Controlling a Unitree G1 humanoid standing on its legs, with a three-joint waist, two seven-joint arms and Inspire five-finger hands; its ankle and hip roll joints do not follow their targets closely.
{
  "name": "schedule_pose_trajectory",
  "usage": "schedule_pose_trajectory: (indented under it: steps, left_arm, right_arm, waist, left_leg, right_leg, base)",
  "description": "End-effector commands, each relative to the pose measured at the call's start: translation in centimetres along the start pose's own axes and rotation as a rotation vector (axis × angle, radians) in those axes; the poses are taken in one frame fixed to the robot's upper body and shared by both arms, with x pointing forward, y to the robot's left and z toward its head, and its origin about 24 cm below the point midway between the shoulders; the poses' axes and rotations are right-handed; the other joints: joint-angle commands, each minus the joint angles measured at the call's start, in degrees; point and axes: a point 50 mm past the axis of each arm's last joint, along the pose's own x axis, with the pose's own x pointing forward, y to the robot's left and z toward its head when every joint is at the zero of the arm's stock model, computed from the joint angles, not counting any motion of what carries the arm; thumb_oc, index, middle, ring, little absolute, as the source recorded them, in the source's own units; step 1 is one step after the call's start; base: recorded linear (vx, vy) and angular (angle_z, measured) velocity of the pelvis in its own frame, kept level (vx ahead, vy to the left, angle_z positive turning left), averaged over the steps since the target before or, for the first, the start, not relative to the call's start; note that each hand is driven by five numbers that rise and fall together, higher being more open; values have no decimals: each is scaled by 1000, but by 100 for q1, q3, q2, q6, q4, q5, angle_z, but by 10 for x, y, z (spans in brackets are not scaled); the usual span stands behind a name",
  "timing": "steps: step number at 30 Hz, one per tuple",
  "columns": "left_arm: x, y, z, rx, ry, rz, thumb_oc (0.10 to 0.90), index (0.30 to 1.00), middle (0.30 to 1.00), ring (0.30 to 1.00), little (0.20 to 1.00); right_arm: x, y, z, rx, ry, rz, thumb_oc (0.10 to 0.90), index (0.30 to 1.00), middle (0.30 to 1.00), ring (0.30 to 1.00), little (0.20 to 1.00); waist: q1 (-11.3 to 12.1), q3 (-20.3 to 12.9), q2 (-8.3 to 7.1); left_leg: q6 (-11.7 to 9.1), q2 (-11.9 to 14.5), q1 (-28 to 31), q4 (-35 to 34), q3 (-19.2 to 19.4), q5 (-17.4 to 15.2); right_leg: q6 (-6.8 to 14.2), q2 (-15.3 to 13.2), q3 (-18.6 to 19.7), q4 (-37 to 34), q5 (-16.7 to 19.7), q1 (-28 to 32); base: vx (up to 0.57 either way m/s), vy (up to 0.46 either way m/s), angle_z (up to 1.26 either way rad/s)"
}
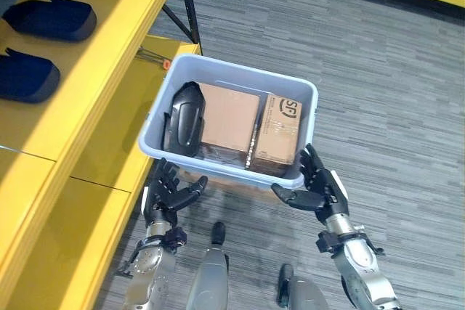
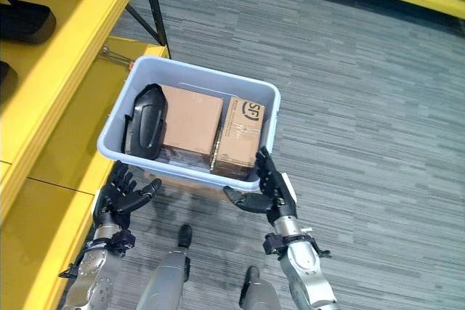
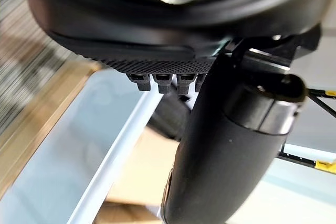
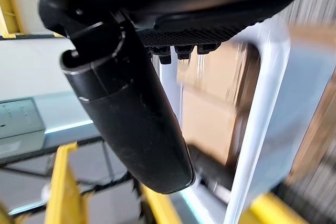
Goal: Move parts from the plastic box to the shelf.
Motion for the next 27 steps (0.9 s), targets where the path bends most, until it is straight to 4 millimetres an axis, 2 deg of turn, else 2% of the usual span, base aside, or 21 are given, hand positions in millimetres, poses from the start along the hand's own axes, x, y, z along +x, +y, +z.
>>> schedule_pose_trajectory:
  steps: [1,4,7,11,12,13,14,15,16,18,19,20,22,23,25,26,27]
  left_arm:
    - [-10,-6,33,-27,-179,-71,900,1000,1000,1000,1000]
    - [-9,-8,34,-26,-177,-79,900,1000,1000,1000,1000]
    - [-10,-8,31,-16,-162,-81,900,1000,1000,1000,1000]
    - [-8,-7,32,-1,-161,-82,900,1000,1000,1000,1000]
    - [-8,-7,33,4,-163,-84,900,1000,1000,1000,1000]
    - [-7,-7,33,13,-165,-90,900,1000,1000,1000,1000]
    - [-6,-7,33,26,-162,-90,900,1000,1000,1000,1000]
    - [-6,-7,33,26,-162,-90,900,1000,1000,1000,1000]
    - [-5,-7,33,61,-159,-100,900,1000,1000,1000,1000]
    - [-7,-5,31,60,-150,-94,900,1000,1000,1000,1000]
    - [-7,-5,31,60,-150,-94,900,1000,1000,1000,1000]
    - [-8,-4,31,58,-149,-91,900,1000,1000,1000,1000]
    - [-8,-3,30,40,-147,-86,900,1000,1000,1000,1000]
    - [-8,-1,32,30,-156,-74,900,1000,1000,1000,1000]
    - [-11,4,28,22,-140,-53,900,1000,1000,1000,1000]
    - [-13,3,25,18,-130,-56,900,1000,1000,1000,1000]
    - [-13,3,23,-2,-126,-62,900,1000,1000,1000,1000]
  right_arm:
    - [7,-2,47,-27,-240,18,900,1000,1000,1000,1000]
    - [7,-3,45,-44,-231,3,900,1000,1000,1000,1000]
    - [6,-4,46,-54,-232,9,900,1000,1000,1000,1000]
    - [13,2,50,-61,-248,35,900,1000,1000,1000,1000]
    - [14,3,51,-56,-251,40,900,1000,1000,1000,1000]
    - [16,6,52,-58,-256,52,900,1000,1000,1000,1000]
    - [17,10,51,-53,-257,63,900,1000,1000,1000,1000]
    - [17,10,51,-53,-257,63,900,1000,1000,1000,1000]
    - [16,17,47,-38,-241,93,900,1000,1000,1000,1000]
    - [15,18,44,-42,-227,98,900,1000,1000,1000,1000]
    - [15,18,44,-42,-227,99,900,1000,1000,1000,1000]
    - [14,18,42,-43,-216,98,900,1000,1000,1000,1000]
    - [16,16,41,-52,-210,99,900,1000,1000,1000,1000]
    - [19,17,45,-60,-222,113,900,1000,1000,1000,1000]
    - [17,18,45,-58,-220,133,900,1000,1000,1000,1000]
    - [16,18,43,-63,-211,133,900,1000,1000,1000,1000]
    - [16,14,45,-87,-218,132,900,1000,1000,1000,1000]
  waist:
    - [-44,-418,7]
    - [-103,-430,-77]
    - [-103,-413,-196]
    - [22,-450,-401]
    - [41,-457,-429]
    - [58,-473,-456]
    - [61,-460,-454]
    - [61,-460,-454]
    - [-67,-336,-251]
    - [-61,-279,-166]
    - [-68,-273,-167]
    - [-65,-250,-169]
    - [-99,-257,-190]
    - [-74,-256,-268]
    - [36,-315,-339]
    - [62,-345,-351]
    - [-36,-444,-379]
  left_leg:
    - [-263,722,-129,-9,-112,67]
    - [-164,655,-189,143,12,-111]
    - [-111,623,-224,107,43,-121]
    - [56,503,-206,170,59,-322]
    - [108,449,-179,185,70,-380]
    - [218,326,-126,218,118,-481]
    - [351,250,0,194,192,-569]
    - [351,250,0,194,192,-569]
    - [602,67,536,-286,333,-518]
    - [686,-26,819,-482,459,-560]
    - [687,-32,836,-498,454,-554]
    - [684,-41,989,-587,534,-593]
    - [612,-10,1106,-816,502,-502]
    - [520,8,1177,-987,540,-465]
    - [376,46,1256,-1025,550,-493]
    - [374,20,1294,-1035,585,-504]
    - [247,112,1260,-1151,547,-398]
  right_leg:
    - [256,-102,-276,-146,296,178]
    - [357,-192,-245,-281,474,158]
    - [420,-219,-259,-416,639,139]
    - [538,-313,-197,-480,890,95]
    - [562,-350,-166,-445,974,74]
    - [591,-472,-146,-266,1245,-6]
    - [571,-541,-40,231,1636,-249]
    - [571,-541,-40,231,1636,-249]
    - [475,-433,57,1433,2197,-887]
    - [477,-564,-407,1733,2144,-1051]
    - [479,-570,-413,1733,2140,-1038]
    - [475,-656,-633,1636,2052,-1036]
    - [438,-423,-771,1059,1810,-1140]
    - [450,-380,-973,141,1761,-1234]
    - [481,-415,-1210,-696,1772,-800]
    - [522,-502,-1260,-684,1861,-706]
    - [457,-135,-889,-1091,1774,-524]
  base:
    - [63,145,3]
    - [62,145,-9]
    - [7,78,-10]
    - [28,89,-3]
    - [76,196,-7]
    - [90,313,-10]
    - [72,266,-13]
    - [88,583,-25]
    - [88,570,-25]
    - [98,418,-24]
    - [81,113,-31]
    - [76,45,-24]
    - [88,-19,-22]
    - [81,-125,-29]
    - [112,-141,-34]
    - [141,-171,-8]
    - [126,-144,25]
